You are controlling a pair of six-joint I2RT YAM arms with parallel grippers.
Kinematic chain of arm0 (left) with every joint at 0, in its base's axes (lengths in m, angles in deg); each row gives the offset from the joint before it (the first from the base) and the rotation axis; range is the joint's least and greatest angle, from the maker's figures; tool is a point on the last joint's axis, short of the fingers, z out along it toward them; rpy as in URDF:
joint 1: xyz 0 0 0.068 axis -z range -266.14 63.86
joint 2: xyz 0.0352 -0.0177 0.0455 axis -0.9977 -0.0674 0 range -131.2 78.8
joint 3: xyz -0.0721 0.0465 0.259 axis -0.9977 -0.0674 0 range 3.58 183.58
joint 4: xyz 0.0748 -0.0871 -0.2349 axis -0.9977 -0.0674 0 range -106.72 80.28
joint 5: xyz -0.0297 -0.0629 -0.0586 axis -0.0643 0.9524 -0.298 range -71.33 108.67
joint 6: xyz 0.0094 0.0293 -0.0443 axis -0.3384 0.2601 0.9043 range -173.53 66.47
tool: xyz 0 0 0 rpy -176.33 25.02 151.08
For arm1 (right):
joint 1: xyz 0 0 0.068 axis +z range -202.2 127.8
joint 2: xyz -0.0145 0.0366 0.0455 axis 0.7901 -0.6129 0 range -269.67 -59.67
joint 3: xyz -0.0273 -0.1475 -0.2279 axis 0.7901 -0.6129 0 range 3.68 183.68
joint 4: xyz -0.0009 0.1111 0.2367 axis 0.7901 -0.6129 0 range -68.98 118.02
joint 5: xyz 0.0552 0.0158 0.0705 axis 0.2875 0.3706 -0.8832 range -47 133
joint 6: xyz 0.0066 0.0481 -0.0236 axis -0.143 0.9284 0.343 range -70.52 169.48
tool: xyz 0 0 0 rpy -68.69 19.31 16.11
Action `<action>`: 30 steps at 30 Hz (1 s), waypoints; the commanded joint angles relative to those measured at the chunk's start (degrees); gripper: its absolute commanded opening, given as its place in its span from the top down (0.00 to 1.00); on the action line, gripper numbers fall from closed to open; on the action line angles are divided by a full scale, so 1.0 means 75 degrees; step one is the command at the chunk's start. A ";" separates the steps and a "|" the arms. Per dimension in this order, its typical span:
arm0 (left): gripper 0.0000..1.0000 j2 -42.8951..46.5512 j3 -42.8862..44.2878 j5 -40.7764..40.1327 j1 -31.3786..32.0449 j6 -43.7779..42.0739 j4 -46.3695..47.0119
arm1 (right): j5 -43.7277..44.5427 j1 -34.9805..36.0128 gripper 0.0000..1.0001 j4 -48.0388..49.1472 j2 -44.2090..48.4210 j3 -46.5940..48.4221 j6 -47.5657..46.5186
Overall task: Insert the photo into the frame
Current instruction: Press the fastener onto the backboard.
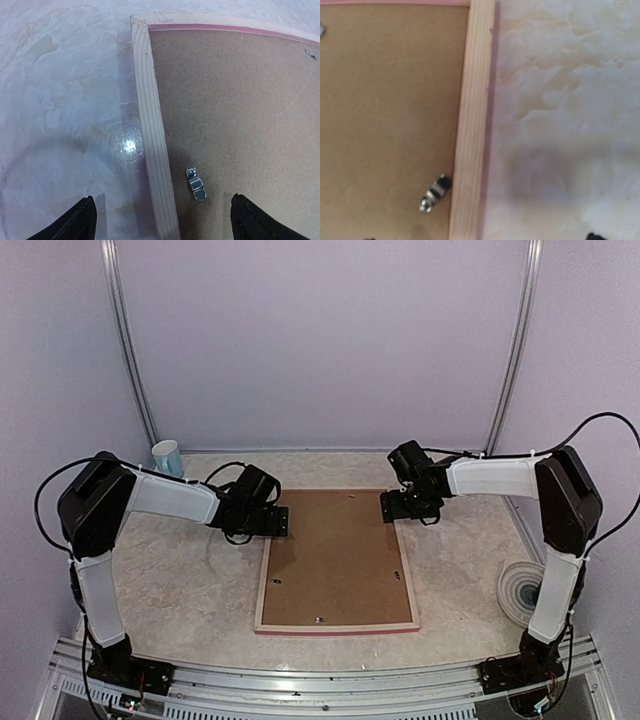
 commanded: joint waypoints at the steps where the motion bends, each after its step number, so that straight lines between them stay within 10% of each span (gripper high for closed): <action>1: 0.08 -0.0384 0.0848 -0.0995 0.0346 -0.0630 -0.0333 | 0.0194 -0.0099 0.10 0.0131 -0.0325 0.0251 0.0023; 30: 0.18 -0.2480 0.3290 -0.0666 0.1074 -0.1853 -0.0525 | 0.0429 -0.0438 0.09 -0.0335 -0.1797 0.2058 0.0064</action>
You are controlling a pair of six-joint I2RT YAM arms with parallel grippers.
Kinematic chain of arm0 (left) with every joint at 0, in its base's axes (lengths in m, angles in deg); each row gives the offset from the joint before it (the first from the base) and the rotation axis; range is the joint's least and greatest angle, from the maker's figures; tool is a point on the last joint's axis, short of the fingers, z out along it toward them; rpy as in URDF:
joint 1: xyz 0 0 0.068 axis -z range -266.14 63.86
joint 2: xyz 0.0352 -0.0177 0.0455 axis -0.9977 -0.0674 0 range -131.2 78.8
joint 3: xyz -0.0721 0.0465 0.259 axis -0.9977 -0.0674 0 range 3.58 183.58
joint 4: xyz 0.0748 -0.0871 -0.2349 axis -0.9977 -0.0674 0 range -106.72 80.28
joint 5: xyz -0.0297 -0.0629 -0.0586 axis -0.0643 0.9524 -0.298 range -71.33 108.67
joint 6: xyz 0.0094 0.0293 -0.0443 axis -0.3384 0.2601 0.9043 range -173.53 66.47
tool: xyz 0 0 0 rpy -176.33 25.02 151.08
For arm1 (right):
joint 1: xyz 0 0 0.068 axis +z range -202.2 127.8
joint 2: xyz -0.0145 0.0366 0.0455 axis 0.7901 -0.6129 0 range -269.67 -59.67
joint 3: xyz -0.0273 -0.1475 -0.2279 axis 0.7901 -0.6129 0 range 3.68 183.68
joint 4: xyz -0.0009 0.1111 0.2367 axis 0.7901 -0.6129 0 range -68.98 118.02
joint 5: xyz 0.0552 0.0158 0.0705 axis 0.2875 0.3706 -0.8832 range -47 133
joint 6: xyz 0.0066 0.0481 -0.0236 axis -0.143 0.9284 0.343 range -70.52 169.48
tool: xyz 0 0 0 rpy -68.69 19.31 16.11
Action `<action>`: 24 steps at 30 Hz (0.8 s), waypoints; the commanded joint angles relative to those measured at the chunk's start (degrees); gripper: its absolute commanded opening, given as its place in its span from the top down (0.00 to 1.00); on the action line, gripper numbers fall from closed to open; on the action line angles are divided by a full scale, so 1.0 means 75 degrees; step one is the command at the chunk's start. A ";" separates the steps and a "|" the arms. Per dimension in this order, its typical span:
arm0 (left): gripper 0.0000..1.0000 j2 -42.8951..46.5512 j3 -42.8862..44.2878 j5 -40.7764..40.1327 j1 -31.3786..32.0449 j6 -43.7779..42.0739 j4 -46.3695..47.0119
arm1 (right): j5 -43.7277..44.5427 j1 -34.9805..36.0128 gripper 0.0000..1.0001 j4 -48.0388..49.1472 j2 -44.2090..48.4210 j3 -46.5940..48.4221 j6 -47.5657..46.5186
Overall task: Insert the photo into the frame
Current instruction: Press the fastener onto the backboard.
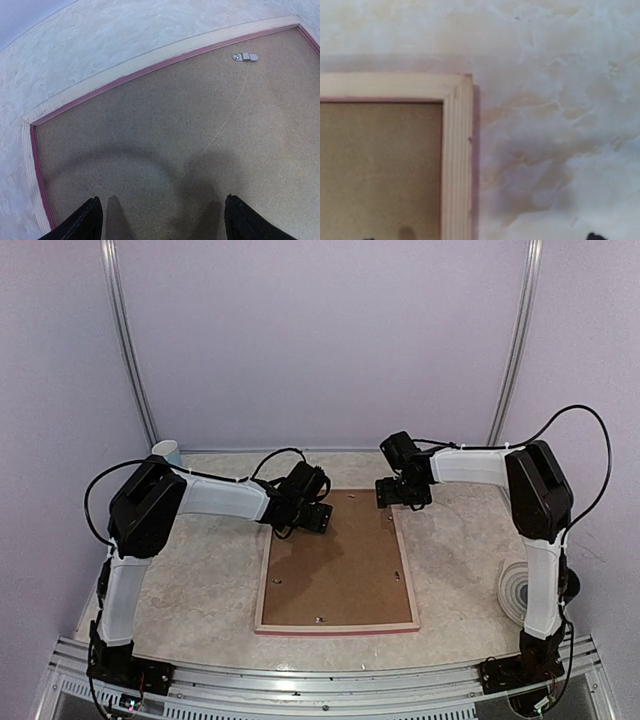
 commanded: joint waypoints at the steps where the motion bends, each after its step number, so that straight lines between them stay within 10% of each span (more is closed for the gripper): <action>1: 0.18 -0.0286 0.0142 0.0173 0.0063 -0.0099 -0.0106 | -0.0007 -0.0045 0.09 -0.0171 -0.0183 0.0152 0.0070; 24: 0.17 -0.0203 -0.0760 0.0355 0.0151 0.0197 0.0237 | 0.0417 -0.0021 0.11 -0.0447 -0.0132 -0.0733 0.0133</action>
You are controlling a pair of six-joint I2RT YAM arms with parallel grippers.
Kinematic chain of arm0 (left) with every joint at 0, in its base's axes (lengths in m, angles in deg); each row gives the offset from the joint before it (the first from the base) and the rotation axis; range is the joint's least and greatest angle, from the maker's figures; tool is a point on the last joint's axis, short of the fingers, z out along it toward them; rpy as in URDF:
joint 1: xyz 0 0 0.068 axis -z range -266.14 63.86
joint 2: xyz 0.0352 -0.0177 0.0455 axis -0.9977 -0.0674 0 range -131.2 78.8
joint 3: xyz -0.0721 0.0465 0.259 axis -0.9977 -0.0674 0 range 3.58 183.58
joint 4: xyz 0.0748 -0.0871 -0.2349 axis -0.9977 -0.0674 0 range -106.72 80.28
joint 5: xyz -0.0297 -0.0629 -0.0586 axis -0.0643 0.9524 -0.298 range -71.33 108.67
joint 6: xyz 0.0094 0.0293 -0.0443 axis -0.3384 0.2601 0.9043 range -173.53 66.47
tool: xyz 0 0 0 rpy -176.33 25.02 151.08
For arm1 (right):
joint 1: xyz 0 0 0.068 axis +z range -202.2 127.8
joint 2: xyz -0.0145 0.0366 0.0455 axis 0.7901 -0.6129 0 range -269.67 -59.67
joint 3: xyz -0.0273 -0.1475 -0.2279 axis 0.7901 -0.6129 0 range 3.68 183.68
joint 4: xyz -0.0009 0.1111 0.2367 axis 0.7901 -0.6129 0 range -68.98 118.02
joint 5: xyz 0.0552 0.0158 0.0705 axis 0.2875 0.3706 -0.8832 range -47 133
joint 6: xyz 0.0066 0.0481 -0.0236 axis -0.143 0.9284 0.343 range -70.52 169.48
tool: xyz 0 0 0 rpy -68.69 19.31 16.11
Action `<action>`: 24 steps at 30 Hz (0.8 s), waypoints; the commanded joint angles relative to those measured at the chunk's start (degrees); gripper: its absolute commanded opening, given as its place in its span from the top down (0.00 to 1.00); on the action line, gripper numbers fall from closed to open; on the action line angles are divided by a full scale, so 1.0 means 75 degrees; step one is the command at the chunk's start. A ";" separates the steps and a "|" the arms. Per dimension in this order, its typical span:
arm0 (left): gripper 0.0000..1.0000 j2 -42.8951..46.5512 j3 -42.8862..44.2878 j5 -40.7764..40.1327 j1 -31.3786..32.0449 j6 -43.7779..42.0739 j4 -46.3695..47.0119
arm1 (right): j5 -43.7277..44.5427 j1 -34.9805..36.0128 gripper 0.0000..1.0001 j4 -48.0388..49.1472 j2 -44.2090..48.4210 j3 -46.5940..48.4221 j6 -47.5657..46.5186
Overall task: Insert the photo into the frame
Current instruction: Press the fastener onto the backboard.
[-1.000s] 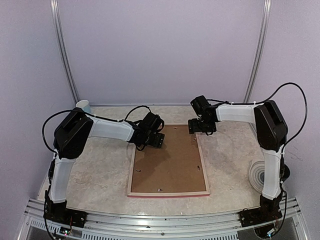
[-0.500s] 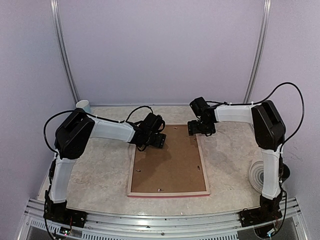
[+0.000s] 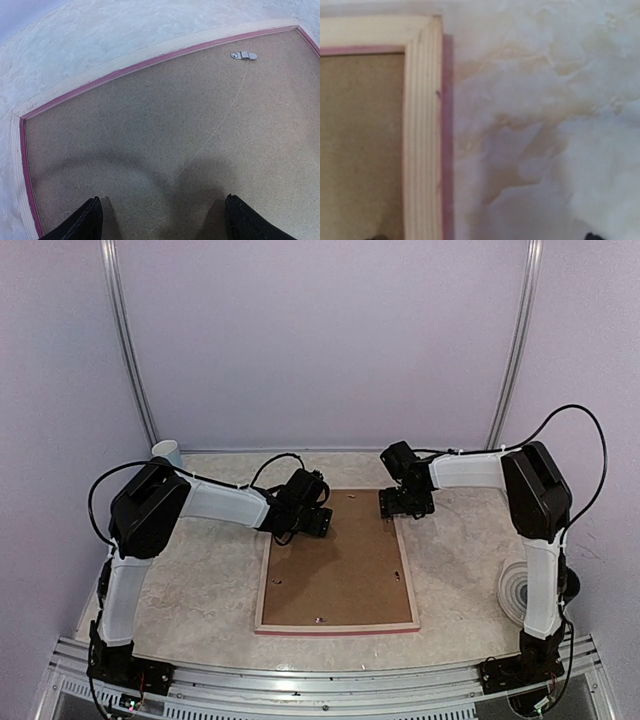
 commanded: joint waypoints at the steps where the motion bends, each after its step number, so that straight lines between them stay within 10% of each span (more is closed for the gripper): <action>1: 0.18 -0.0144 -0.0351 0.0309 0.0096 0.0019 -0.0466 | 0.0281 -0.0021 0.11 -0.0309 0.0039 -0.0402 0.0056; 24: 0.19 -0.0379 -0.0373 0.0490 0.0077 0.0231 -0.0387 | 0.0002 0.0265 0.17 -0.1001 0.0309 -0.0551 -0.0231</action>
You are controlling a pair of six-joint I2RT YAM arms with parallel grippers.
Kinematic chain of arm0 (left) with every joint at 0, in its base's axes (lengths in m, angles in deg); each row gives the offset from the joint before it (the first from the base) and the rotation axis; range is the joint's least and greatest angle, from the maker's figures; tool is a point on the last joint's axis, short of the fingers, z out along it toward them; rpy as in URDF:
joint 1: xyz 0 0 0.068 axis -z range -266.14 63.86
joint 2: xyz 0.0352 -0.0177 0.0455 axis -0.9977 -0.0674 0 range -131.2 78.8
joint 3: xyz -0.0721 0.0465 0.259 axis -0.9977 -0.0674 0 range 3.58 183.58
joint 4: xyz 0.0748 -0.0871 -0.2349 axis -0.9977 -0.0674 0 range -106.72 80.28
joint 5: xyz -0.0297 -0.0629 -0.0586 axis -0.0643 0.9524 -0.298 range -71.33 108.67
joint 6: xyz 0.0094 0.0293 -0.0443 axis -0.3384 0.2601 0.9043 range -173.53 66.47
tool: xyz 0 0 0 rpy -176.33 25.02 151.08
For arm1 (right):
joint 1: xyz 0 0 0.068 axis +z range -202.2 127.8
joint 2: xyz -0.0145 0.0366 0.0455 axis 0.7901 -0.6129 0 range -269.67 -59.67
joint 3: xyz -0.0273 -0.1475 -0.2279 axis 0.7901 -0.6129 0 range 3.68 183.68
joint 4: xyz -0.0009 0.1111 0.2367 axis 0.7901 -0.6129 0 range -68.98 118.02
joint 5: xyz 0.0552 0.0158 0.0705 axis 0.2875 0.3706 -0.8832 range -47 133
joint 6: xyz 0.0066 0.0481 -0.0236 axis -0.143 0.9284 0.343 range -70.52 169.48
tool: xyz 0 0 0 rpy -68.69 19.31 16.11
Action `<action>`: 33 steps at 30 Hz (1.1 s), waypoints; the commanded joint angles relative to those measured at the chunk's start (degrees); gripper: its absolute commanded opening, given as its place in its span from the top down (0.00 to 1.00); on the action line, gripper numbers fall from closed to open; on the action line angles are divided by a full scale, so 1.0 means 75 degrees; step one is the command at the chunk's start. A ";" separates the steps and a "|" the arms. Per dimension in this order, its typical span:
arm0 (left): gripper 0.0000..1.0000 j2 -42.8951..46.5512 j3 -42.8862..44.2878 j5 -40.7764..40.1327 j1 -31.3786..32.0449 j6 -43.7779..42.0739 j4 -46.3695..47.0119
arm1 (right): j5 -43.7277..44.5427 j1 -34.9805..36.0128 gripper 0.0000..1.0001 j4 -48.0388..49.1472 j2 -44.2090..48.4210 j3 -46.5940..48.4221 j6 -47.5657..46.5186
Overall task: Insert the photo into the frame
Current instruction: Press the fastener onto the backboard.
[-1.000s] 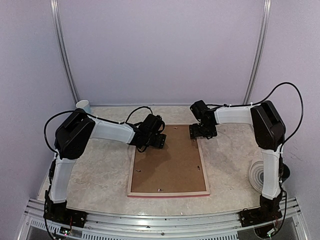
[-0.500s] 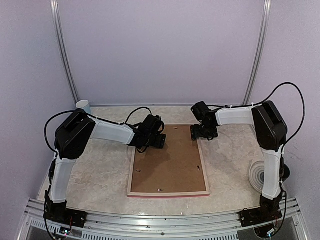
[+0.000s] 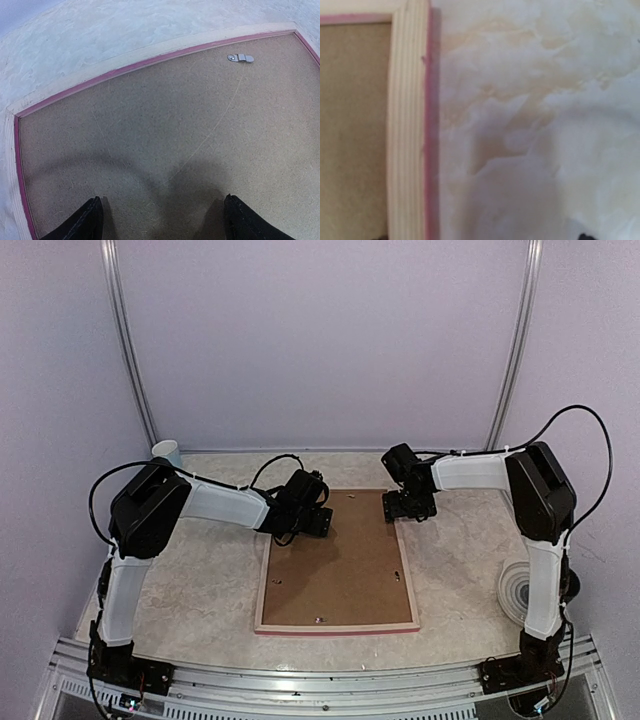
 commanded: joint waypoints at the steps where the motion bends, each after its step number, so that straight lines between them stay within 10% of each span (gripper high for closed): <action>1: 0.19 -0.0381 -0.0263 0.0370 0.0076 0.0025 -0.0631 | -0.0103 0.0147 0.17 -0.0895 0.0029 -0.0215 -0.0289; 33: 0.19 -0.0473 -0.0254 0.0456 0.0006 0.0089 -0.0630 | -0.0339 0.0196 0.19 -0.1410 0.0072 -0.0074 -0.0599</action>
